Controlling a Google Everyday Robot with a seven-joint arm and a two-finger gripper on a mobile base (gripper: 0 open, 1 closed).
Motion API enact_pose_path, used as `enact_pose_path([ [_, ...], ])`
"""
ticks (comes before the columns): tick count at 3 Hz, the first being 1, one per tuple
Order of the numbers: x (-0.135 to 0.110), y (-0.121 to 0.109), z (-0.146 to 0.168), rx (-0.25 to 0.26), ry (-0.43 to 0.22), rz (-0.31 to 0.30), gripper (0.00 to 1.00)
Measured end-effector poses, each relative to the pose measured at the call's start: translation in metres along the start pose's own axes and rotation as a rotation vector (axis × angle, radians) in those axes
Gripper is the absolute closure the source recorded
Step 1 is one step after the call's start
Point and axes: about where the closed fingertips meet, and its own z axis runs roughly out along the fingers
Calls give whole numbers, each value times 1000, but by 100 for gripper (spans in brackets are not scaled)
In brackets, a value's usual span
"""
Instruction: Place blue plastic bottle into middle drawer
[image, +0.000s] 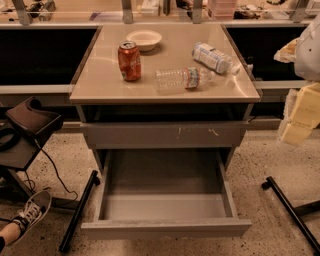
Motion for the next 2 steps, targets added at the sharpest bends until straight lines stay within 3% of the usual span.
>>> enact_pose_path([
  [1,0,0,0,0,0,0,0],
  [2,-6,-14,3,-3,-17,-34,0],
])
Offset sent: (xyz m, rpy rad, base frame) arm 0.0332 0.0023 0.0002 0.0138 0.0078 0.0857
